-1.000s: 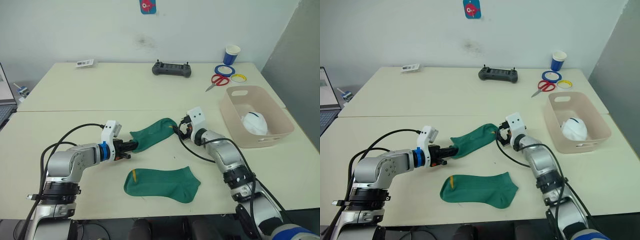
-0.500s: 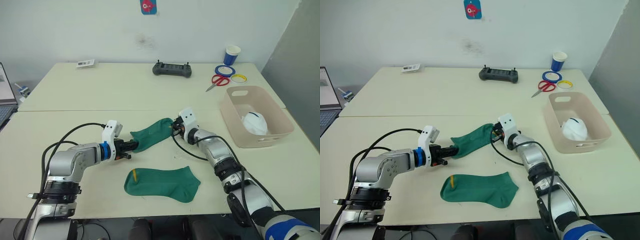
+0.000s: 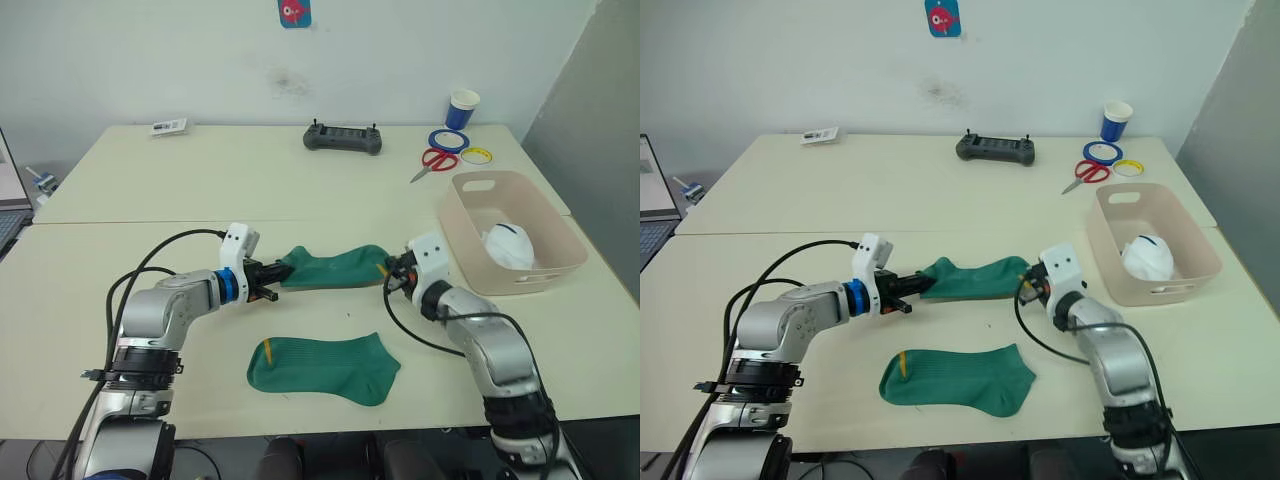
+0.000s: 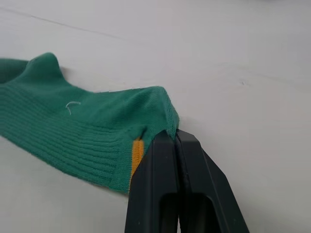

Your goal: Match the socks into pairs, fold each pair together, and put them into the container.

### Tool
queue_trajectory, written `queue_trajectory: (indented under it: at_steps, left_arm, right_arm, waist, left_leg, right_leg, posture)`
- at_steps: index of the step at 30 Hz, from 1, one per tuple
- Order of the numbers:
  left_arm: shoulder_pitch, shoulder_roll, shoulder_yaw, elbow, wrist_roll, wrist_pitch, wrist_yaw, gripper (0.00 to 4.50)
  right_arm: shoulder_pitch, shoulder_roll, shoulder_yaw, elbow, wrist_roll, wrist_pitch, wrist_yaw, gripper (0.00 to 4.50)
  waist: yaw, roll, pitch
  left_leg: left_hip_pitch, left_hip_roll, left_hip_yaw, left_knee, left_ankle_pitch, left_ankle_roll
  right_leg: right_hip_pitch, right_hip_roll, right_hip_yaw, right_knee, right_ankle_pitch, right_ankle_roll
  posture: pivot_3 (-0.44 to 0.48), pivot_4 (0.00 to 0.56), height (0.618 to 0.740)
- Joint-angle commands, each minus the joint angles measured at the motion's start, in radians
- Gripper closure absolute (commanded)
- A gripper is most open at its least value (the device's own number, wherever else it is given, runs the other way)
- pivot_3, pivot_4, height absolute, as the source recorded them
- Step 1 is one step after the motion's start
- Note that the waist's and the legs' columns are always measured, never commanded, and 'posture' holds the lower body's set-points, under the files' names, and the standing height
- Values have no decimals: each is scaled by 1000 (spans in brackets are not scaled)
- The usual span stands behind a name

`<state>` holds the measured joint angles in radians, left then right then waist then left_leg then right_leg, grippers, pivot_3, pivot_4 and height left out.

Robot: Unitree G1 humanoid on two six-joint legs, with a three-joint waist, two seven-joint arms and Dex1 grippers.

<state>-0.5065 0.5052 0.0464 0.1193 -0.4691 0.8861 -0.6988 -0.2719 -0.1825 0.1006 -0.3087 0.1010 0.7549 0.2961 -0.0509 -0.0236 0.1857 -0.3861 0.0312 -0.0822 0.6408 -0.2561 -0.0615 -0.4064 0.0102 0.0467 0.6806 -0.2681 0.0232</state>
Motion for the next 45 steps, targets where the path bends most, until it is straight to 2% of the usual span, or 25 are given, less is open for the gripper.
queue_trajectory:
  at_steps: [1,9,10,12,22,23,32,38,41,45]
  left_arm:
    - [16,-11,3,0,11,-19,13,4500]
    - [62,-43,44,-7,4,-7,73,4500]
    - [68,-48,53,-15,2,-14,79,4500]
    - [75,-58,72,-30,-5,-17,94,4500]
    - [62,-40,171,-41,-40,-9,141,4500]
    - [66,-38,171,-45,-41,-5,139,4500]
    - [105,-36,152,-68,-35,-1,129,4500]
    - [57,-28,209,-47,-53,-6,152,4500]
    - [4,26,258,-59,-98,17,116,4500]
    - [-80,165,309,-87,-205,130,15,4500]
  right_arm:
    - [38,22,5,-104,6,55,-43,4480]
    - [38,80,11,-82,-16,68,-126,4480]
    - [41,81,9,-89,-9,61,-121,4288]
    - [44,83,-2,-107,-2,53,-121,3830]
    - [48,47,-41,-229,34,95,-102,239]
    - [50,40,-38,-235,38,97,-96,22]
    - [63,10,12,-241,48,91,-68,22]
    - [62,-16,28,-261,55,70,-48,22]
    - [56,-50,37,-307,73,73,-7,22]
    - [56,-90,20,-370,108,102,30,22]
  waist:
    - [-2,0,0]
    - [-3,0,0]
    - [-3,0,0]
    - [-3,0,0]
    - [-3,0,0]
    - [-3,0,0]
    - [-3,0,0]
    - [-3,0,0]
    - [-4,-1,0]
    - [-6,-1,0]
  left_leg:
    - [0,0,0,0,0,0]
    - [1,0,0,0,0,0]
    - [1,0,0,0,0,0]
    - [1,0,0,0,0,0]
    - [0,0,0,0,0,0]
    - [0,0,0,0,0,0]
    - [0,0,0,0,0,0]
    - [0,0,0,0,0,0]
    - [-1,0,0,0,0,0]
    - [0,0,0,-1,0,0]
  right_leg:
    - [0,0,0,0,0,0]
    - [1,0,0,0,0,0]
    - [1,0,0,0,0,0]
    - [1,0,0,0,0,0]
    - [0,0,0,-1,0,0]
    - [0,0,0,-1,0,0]
    - [0,0,0,-1,0,0]
    - [0,0,0,-1,0,0]
    - [0,0,-1,-1,0,0]
    - [-1,1,0,-1,0,0]
  posture:
    - [0,150,740]
    - [0,150,740]
    - [0,150,740]
    - [0,150,740]
    - [0,150,740]
    - [0,150,740]
    - [0,150,740]
    - [0,150,740]
    - [0,150,740]
    - [0,150,740]
